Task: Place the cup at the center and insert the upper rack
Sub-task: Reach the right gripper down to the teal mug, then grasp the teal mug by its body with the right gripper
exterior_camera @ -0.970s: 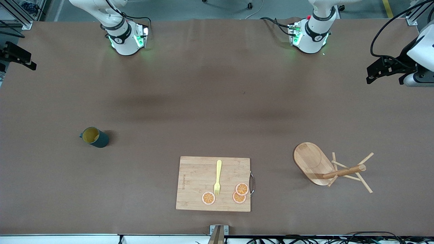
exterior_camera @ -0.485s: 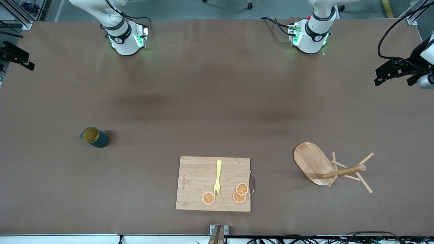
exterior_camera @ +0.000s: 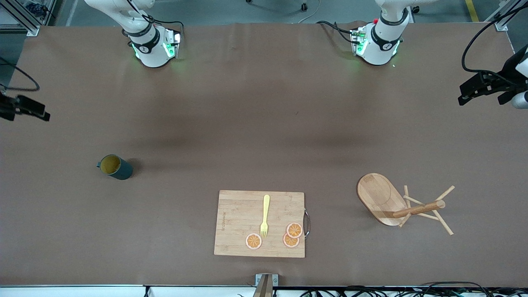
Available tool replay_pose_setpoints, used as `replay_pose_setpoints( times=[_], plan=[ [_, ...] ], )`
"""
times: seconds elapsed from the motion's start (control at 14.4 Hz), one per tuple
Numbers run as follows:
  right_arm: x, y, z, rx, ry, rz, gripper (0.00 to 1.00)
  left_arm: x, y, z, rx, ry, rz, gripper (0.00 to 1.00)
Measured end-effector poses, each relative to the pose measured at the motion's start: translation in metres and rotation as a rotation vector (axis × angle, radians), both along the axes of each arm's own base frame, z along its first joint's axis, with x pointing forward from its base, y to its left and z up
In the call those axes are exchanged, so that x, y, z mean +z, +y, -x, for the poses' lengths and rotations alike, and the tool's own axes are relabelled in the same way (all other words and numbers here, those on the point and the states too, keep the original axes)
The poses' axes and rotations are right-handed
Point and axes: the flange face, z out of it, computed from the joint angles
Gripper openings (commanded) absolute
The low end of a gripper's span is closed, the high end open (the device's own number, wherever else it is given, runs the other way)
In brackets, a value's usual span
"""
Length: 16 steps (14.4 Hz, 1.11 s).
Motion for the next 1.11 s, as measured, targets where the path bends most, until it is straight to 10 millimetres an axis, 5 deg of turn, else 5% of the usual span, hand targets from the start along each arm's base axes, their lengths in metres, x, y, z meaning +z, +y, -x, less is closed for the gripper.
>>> replay_pose_setpoints(
  times=[0.35, 1.11],
  plan=[
    [-0.079, -0.022, -0.024, 0.186, 0.003, -0.015, 1.00, -0.010, -0.001, -0.005, -0.003, 0.018, 0.002, 1.00],
    [-0.283, -0.016, -0.025, 0.550, -0.045, -0.061, 1.00, -0.015, -0.005, -0.009, -0.010, 0.028, 0.003, 1.00]
  ],
)
